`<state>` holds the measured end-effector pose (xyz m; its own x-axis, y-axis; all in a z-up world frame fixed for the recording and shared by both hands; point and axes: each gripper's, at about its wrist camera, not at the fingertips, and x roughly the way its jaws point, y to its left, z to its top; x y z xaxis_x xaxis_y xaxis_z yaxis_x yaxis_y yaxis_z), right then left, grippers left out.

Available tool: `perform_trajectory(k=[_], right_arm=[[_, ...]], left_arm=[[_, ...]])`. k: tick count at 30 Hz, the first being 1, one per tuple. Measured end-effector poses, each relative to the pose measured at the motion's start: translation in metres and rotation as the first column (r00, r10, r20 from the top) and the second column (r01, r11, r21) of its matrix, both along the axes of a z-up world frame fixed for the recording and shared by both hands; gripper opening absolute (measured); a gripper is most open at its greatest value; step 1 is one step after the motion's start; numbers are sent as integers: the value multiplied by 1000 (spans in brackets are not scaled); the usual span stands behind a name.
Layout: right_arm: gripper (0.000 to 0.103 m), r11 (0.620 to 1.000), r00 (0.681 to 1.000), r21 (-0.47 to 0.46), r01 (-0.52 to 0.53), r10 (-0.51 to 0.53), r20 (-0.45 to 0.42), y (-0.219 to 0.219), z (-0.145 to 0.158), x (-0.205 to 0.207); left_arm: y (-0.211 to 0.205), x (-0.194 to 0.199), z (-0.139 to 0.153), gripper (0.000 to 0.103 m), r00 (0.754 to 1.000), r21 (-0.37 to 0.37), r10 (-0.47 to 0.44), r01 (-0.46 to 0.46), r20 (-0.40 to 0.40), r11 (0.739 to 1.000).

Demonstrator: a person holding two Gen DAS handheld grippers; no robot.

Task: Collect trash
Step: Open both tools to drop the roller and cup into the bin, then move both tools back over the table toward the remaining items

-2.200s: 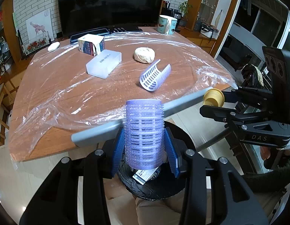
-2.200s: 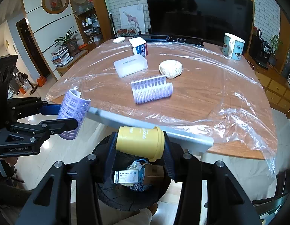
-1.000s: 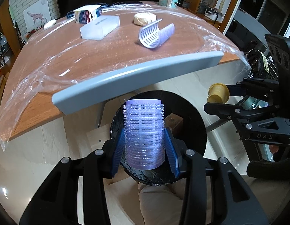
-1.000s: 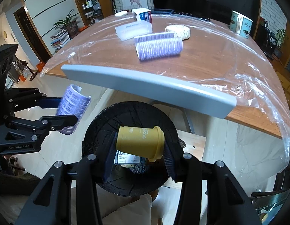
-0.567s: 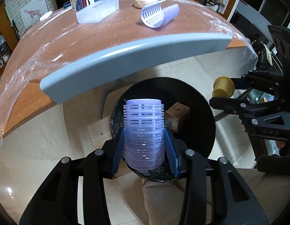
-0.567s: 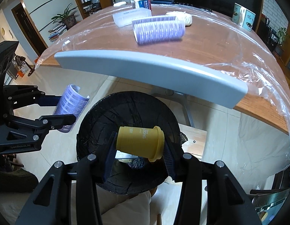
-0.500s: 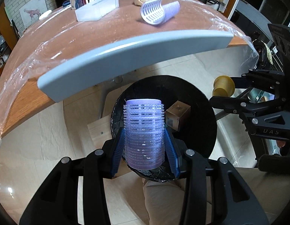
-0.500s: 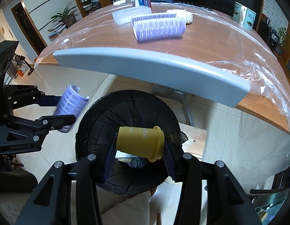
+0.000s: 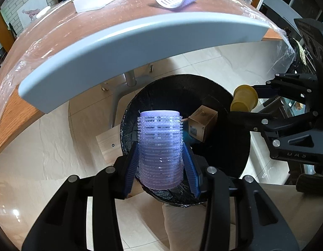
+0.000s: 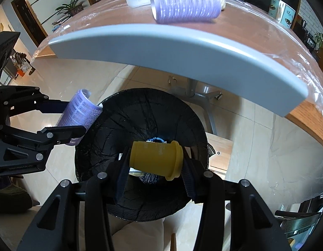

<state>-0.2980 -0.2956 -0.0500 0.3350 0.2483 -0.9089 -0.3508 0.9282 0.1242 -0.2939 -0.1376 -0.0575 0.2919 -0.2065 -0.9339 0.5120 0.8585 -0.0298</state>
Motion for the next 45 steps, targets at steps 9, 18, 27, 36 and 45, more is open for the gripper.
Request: perform_trajectory(k=[9,18,27,36,45], right_arm=[[69,1000,1000,-1,27,-27,17,-1,1,1],[84,999,994,13,46,-47,95,-13,34,-12],[99,999,945,24,48,-54,322,-21,107,-15],[99,999,949,54,2,-19,314,-9,112,41],[99,998,973,62,-16,2,232,-1,87,93]], left_arm=[[-1,7,-3,69,1000,-9,20,-20,0,1000],[5,1,16,70,1000,-27,20,-20,24,999],[23,-5,100,97,975,-149,25,8,222,989],[29,67,130,99,933,-148,120,-73,339,986],[15,136,111,99,959,-84,59,-37,277,996]])
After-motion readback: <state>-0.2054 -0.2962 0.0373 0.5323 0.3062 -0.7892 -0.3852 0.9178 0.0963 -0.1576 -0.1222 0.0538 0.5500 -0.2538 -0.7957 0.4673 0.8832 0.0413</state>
